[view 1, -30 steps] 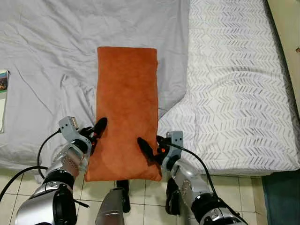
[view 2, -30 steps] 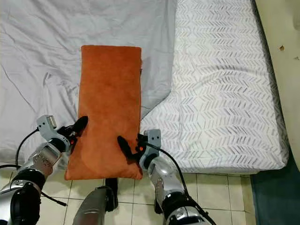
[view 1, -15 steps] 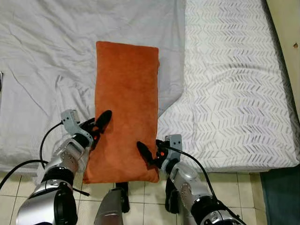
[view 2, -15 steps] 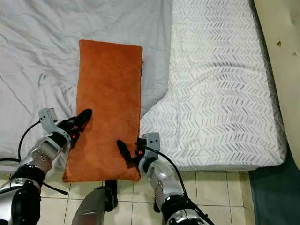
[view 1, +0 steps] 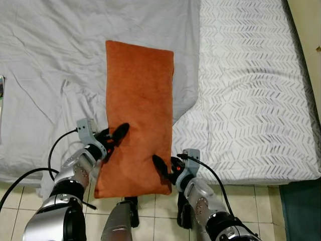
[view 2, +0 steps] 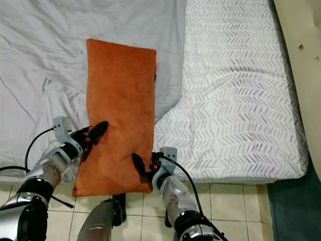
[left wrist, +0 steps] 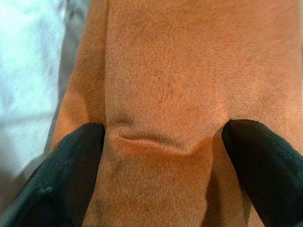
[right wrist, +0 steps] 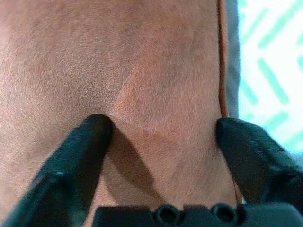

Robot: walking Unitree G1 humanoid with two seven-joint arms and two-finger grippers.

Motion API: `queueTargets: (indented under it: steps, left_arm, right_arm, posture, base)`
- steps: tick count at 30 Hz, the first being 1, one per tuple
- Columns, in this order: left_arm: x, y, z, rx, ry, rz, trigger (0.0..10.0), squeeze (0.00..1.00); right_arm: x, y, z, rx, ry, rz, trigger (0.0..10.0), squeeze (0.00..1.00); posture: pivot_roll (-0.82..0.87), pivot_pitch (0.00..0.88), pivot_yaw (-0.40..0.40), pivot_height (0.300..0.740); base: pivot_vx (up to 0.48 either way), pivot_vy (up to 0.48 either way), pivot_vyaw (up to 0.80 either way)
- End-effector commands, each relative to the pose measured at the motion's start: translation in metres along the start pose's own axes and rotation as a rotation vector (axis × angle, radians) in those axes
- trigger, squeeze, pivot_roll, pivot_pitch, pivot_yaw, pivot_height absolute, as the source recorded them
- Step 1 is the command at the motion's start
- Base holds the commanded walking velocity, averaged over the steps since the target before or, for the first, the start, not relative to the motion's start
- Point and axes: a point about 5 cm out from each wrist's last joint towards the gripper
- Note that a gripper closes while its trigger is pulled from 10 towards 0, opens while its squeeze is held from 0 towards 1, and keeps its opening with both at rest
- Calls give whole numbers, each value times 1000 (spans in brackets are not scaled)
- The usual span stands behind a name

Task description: Clean up the room

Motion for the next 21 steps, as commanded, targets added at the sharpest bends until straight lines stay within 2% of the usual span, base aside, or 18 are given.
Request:
queueTargets:
  steps: [1,2,8,17,21]
  left_arm:
    - [-15,1,-66,-47,256,66,9451,0]
    - [-16,1,-72,-16,273,89,0,0]
    - [-15,0,-71,-4,241,115,0,0]
    - [-13,-3,-70,6,213,113,0,0]
    - [-12,-13,-80,36,201,87,0,0]
  right_arm:
    - [10,43,-38,157,95,51,0,0]
    - [10,39,-38,169,98,37,0,0]
    - [9,34,-38,192,95,8,0,0]
    - [10,38,-40,271,76,-8,0,0]
    - [9,41,-48,294,86,-25,0,0]
  posture:
    - [38,572,-13,740]
    - [39,572,-15,740]
    - [36,572,-20,740]
    - [91,575,8,740]
    - [125,554,32,740]
  base:
    - [0,0,0]
    - [0,0,0]
    - [0,0,0]
    - [0,0,0]
    - [0,0,0]
Point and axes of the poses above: a point about 5 cm out from each wrist's last joint towards the gripper, its own x axis pointing out of the wrist towards the gripper, its own z axis along the axis of the wrist's last joint, y = z × x, and after that the axes turned 4 degrees about x, right-handed
